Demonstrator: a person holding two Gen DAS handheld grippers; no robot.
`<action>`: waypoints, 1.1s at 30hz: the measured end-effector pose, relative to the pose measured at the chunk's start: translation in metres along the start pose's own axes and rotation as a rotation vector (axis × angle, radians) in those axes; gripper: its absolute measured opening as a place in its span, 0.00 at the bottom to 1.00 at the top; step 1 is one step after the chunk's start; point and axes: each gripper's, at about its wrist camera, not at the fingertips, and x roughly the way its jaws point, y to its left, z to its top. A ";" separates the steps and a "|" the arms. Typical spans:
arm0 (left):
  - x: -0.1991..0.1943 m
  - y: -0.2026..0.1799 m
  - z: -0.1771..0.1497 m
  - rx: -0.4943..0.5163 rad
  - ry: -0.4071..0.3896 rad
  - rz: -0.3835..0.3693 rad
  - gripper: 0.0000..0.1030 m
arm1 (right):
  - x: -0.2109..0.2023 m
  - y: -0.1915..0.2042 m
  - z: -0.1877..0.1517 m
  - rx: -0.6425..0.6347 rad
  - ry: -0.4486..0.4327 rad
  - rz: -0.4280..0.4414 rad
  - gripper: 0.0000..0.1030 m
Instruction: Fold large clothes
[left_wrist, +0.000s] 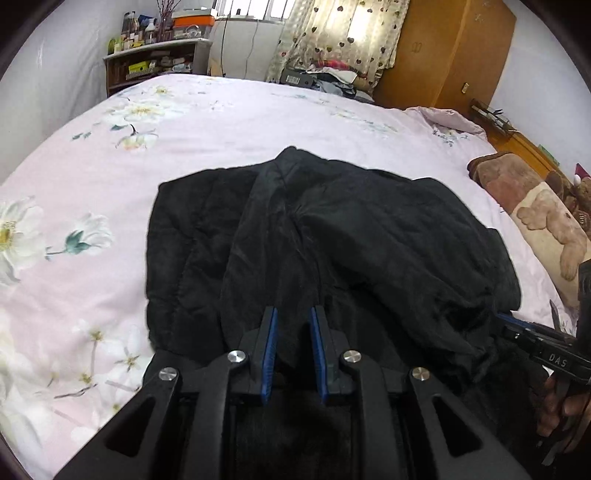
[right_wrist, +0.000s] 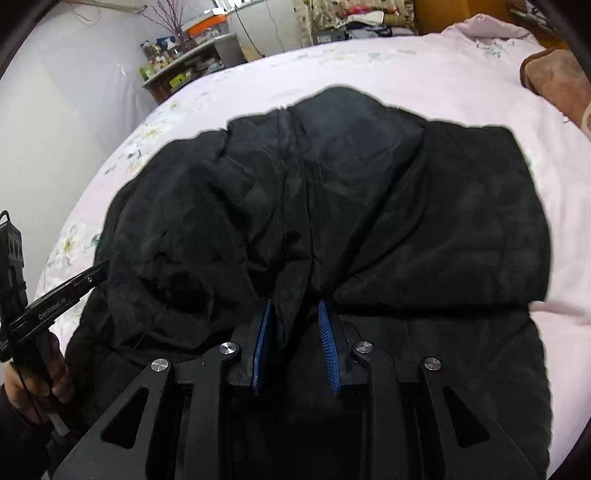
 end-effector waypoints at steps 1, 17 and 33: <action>-0.006 -0.001 -0.002 0.001 -0.003 0.002 0.19 | -0.008 0.000 -0.001 -0.006 -0.009 -0.002 0.26; -0.115 -0.033 -0.064 0.051 -0.033 0.037 0.22 | -0.130 0.007 -0.074 -0.012 -0.111 -0.029 0.39; -0.179 -0.035 -0.121 0.056 -0.074 0.058 0.38 | -0.182 0.022 -0.145 -0.068 -0.142 -0.026 0.50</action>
